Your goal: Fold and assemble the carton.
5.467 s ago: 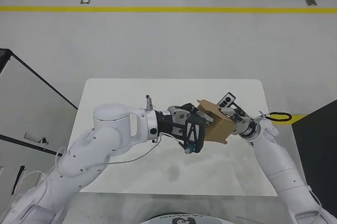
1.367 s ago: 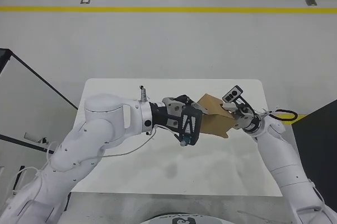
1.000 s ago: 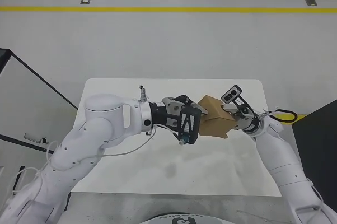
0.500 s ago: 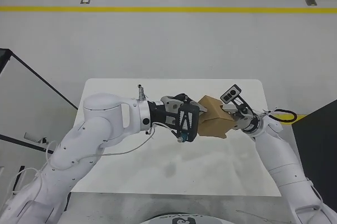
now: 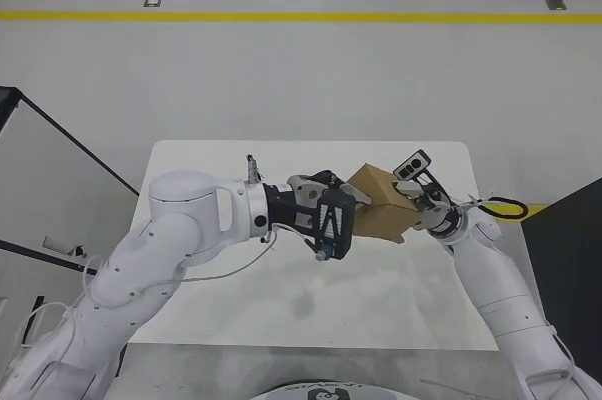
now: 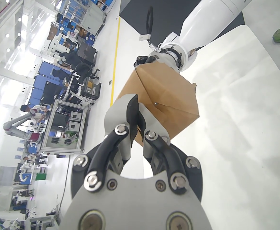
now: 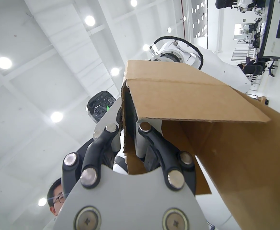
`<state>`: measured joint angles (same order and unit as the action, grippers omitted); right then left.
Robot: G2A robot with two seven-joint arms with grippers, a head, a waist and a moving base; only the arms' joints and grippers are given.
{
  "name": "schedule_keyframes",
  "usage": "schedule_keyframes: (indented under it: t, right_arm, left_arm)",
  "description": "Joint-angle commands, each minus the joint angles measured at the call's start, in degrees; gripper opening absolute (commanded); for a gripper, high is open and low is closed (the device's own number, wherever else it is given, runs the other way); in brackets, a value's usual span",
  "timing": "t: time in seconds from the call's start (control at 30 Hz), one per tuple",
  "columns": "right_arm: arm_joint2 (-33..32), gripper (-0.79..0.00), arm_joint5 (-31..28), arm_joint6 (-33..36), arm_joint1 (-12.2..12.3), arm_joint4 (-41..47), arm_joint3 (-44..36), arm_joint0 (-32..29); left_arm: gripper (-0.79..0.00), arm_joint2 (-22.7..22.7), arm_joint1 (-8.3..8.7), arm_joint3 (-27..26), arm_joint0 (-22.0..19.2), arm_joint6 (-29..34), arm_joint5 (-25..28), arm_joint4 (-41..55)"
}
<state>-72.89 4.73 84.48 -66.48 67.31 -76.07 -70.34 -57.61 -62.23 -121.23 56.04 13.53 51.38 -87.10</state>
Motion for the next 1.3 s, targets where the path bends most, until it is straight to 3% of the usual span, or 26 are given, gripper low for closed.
schedule_keyframes:
  t: [0.0,1.27]
  right_arm:
    - [0.1,-0.785,-0.1,0.2,-0.1,0.2,0.2,0.1]
    - [0.5,-0.785,-0.6,3.5,-0.4,0.0,0.9,1.2]
  left_arm:
    - [-0.785,0.0,0.06,0.1,0.1,-0.4,0.4,-0.5]
    - [-0.785,3.2,-0.42,2.2,-2.4,-2.7,0.6,-3.5]
